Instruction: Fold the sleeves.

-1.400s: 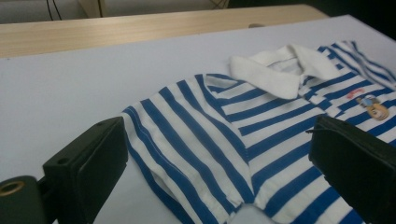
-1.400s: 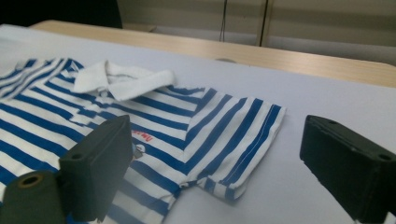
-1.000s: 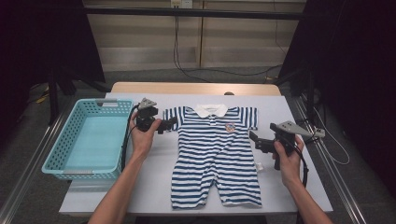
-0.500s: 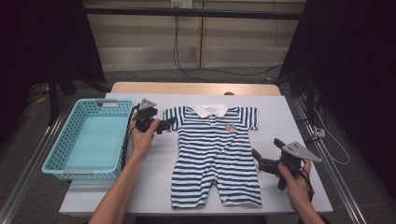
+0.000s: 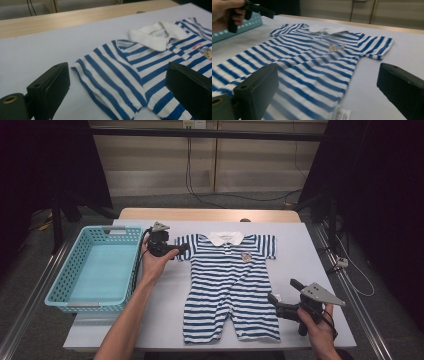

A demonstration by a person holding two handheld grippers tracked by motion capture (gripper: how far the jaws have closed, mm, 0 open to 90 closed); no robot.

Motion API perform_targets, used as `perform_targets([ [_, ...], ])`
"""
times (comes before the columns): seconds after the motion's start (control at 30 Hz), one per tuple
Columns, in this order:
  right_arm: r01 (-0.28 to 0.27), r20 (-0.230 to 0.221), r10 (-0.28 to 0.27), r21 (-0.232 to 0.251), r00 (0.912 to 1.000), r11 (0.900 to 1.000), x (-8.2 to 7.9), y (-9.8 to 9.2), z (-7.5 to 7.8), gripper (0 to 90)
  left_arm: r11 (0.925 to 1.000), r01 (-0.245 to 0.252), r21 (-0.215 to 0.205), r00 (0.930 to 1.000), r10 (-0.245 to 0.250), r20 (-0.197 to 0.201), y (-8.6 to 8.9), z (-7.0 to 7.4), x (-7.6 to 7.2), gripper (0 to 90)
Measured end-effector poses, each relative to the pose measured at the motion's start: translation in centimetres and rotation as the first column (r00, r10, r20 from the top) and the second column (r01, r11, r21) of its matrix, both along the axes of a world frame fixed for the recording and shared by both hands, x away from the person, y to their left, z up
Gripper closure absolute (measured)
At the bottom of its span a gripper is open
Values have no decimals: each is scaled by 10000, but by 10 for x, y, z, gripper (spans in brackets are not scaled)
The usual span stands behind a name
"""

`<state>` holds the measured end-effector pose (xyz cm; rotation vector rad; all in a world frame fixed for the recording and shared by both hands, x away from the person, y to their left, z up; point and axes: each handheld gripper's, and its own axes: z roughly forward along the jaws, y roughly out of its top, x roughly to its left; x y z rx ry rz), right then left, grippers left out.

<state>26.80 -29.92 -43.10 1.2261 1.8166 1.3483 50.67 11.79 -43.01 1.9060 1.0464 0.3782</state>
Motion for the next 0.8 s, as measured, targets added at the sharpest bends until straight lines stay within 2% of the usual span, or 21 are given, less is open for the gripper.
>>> perform_targets([
  [0.03,-88,-32,89,151,10000,9998,-2,0,-1,35,10000,-16,89,9999,17,-149,-1,0,-1,72],
  [0.13,-134,-79,134,-42,9999,9999,-9,-4,-3,33,9996,-166,247,9987,178,-488,1,-1,0,98],
  [0.27,-249,-82,249,-15,9997,9997,-12,-4,-5,32,9992,-306,254,9956,328,-879,1,-8,2,237],
  [0.33,-459,-62,459,-21,9989,9989,-10,-3,-6,28,9984,-343,447,9956,381,-859,2,-11,4,314],
  [0.4,-564,-127,567,214,9983,9982,-7,-1,-6,26,9985,-323,438,9933,369,-1095,2,-16,6,328],
  [0.43,-589,-33,590,157,9983,9981,-6,-1,-5,26,9984,-231,508,9920,292,-1227,2,-19,7,357],
  [0.47,-634,21,634,125,9980,9979,-6,0,-5,26,9979,-319,556,9917,385,-1228,1,-22,8,380],
  [0.5,-662,-12,662,125,9978,9977,-5,1,-6,26,9953,-107,964,9914,232,-1290,3,-22,9,386],
  [0.53,-689,-43,689,10,9976,9976,-5,1,-6,26,9943,-69,1063,9913,207,-1298,4,-24,10,405],
  [0.57,-665,-65,665,8,9978,9978,-5,2,-6,27,9959,-372,827,9892,485,-1383,3,-26,11,425],
  [0.6,-737,-14,737,-40,9973,9973,-5,2,-6,26,9951,-431,889,9871,562,-1499,4,-27,11,412],
  [0.63,-827,-16,827,16,9966,9966,-5,1,-6,26,9948,-422,922,9879,553,-1451,3,-28,11,398],
  [0.67,-815,-60,815,-41,9967,9967,-5,1,-7,26,9912,-242,1305,9890,428,-1419,5,-27,11,414],
  [0.7,-883,-75,882,-90,9961,9961,-5,1,-7,22,9901,-229,1383,9885,431,-1450,5,-26,11,463],
  [0.73,-943,-163,941,-110,9954,9955,-5,1,-8,13,9919,-182,1255,9873,376,-1543,5,-26,11,533],
  [0.8,-948,-368,939,-247,9949,9952,-4,2,-9,25,9894,-182,1440,9908,372,-1304,1,-27,9,554],
])
